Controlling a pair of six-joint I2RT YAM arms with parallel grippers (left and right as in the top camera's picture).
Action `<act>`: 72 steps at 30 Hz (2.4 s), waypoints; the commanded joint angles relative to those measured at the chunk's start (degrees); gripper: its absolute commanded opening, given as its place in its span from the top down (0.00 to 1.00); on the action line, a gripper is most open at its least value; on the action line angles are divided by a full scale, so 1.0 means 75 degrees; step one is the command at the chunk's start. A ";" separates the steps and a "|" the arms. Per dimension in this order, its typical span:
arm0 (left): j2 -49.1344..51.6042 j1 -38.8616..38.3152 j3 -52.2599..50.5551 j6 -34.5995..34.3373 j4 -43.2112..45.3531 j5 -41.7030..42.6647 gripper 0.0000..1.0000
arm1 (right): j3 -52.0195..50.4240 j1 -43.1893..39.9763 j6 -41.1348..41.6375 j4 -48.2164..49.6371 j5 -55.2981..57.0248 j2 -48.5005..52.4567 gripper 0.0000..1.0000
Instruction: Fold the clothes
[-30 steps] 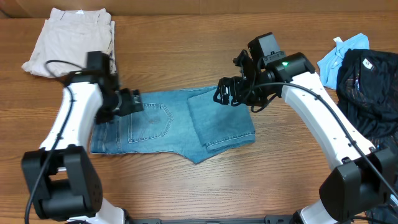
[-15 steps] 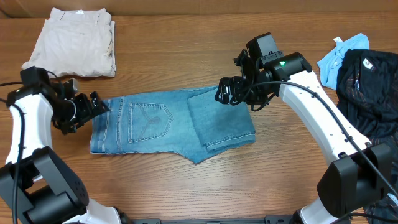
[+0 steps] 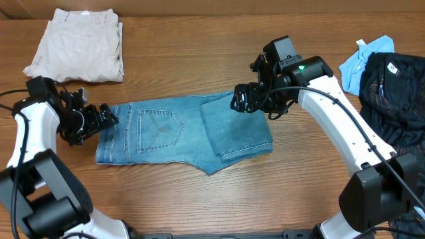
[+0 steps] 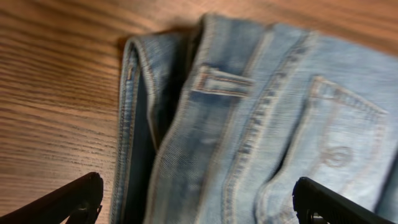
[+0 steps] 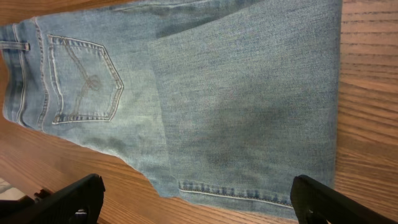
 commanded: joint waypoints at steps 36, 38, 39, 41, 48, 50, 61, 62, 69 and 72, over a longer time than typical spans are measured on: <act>0.1760 0.0111 0.0195 -0.1457 -0.0093 -0.1676 0.96 | -0.0219 0.0020 -0.0052 0.0017 0.0050 0.0015 0.00; 0.1760 0.0201 0.0428 -0.2197 -0.0446 -0.2594 0.96 | -0.0219 0.0020 -0.0055 -0.0006 0.0050 0.0017 0.00; 0.1760 0.0268 0.0612 -0.2527 -0.0691 -0.3031 0.96 | -0.0219 0.0020 -0.0052 -0.0009 0.0050 0.0015 0.00; 0.1760 0.0443 0.1134 -0.2704 -0.1253 -0.3518 0.96 | -0.0219 0.0020 -0.0052 -0.0009 0.0050 0.0017 0.00; 0.1757 0.0641 0.3617 -0.2917 -0.3287 -0.3416 0.96 | -0.0219 0.0020 -0.0052 0.0175 0.0047 0.0023 0.00; 0.1751 0.0513 0.4188 -0.2914 -0.3681 -0.3264 0.96 | -0.0219 0.0020 -0.0052 0.0286 0.0047 0.0029 0.00; 0.1746 -0.1405 0.5479 -0.2719 -0.4820 -0.2935 0.96 | -0.0239 0.0020 -0.0052 0.0761 0.0050 0.0323 0.00; 0.1746 -0.1614 0.5479 -0.2719 -0.4829 -0.2935 0.96 | -0.0242 0.0020 -0.0052 0.0766 0.0050 0.0335 0.00; 0.1743 -0.3089 0.5604 -0.2806 -0.4881 -0.2777 0.96 | -0.0242 0.0020 -0.0050 0.0860 0.0221 0.0746 0.02; 0.1743 -0.3637 0.5712 -0.2809 -0.4855 -0.2512 0.96 | -0.0242 0.0020 -0.0050 0.0906 0.0224 0.0985 0.02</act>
